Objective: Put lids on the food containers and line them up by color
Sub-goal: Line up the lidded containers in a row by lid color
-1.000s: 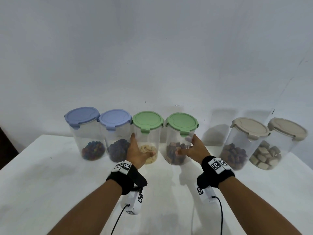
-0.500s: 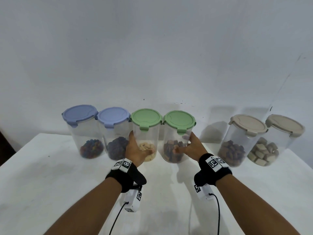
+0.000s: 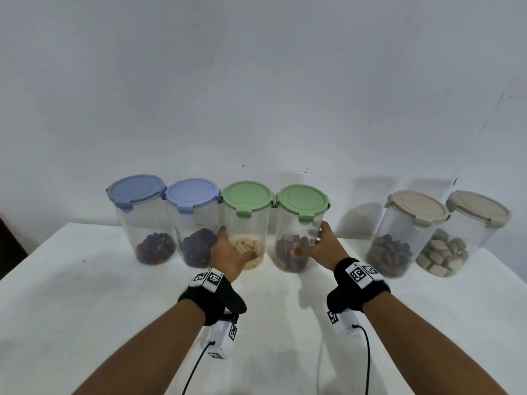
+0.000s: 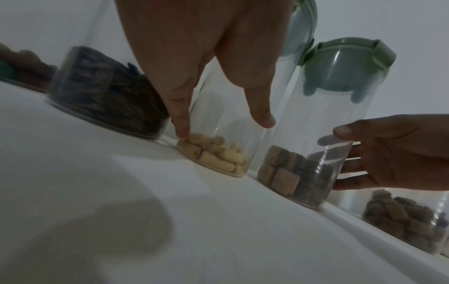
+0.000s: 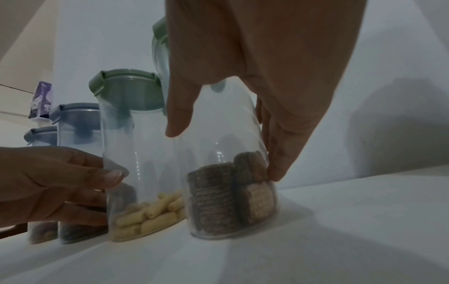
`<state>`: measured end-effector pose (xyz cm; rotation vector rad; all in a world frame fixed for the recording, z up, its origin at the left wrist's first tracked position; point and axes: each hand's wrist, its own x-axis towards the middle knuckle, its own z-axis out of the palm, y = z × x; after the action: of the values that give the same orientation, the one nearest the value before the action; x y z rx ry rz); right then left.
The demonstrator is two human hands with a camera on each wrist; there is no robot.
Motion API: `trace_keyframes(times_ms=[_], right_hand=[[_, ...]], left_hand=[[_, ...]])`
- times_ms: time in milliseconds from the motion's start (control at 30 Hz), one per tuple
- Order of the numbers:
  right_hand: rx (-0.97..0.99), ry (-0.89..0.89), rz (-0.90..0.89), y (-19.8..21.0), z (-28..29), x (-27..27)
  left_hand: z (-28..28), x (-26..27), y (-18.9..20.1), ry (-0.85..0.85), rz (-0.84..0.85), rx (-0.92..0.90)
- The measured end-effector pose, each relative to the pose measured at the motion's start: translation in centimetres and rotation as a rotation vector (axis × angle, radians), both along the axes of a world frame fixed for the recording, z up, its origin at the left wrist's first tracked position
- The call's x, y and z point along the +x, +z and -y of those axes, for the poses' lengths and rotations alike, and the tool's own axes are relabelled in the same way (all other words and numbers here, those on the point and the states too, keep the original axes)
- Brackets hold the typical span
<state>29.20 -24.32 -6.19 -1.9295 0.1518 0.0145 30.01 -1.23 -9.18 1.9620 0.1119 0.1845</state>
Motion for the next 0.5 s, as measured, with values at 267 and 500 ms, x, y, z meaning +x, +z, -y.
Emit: trace_keyframes(times_ms=[267, 500], right_hand=[[-0.165, 0.004, -0.072, -0.3, 0.4, -2.4], [-0.151, -0.001, -0.093, -0.3, 7.8, -7.0]], left_hand=[[-2.5, -2.4, -2.3, 0.003, -0.107, 0.015], [1.9, -5.1, -0.3, -0.325, -0.17, 0.186]])
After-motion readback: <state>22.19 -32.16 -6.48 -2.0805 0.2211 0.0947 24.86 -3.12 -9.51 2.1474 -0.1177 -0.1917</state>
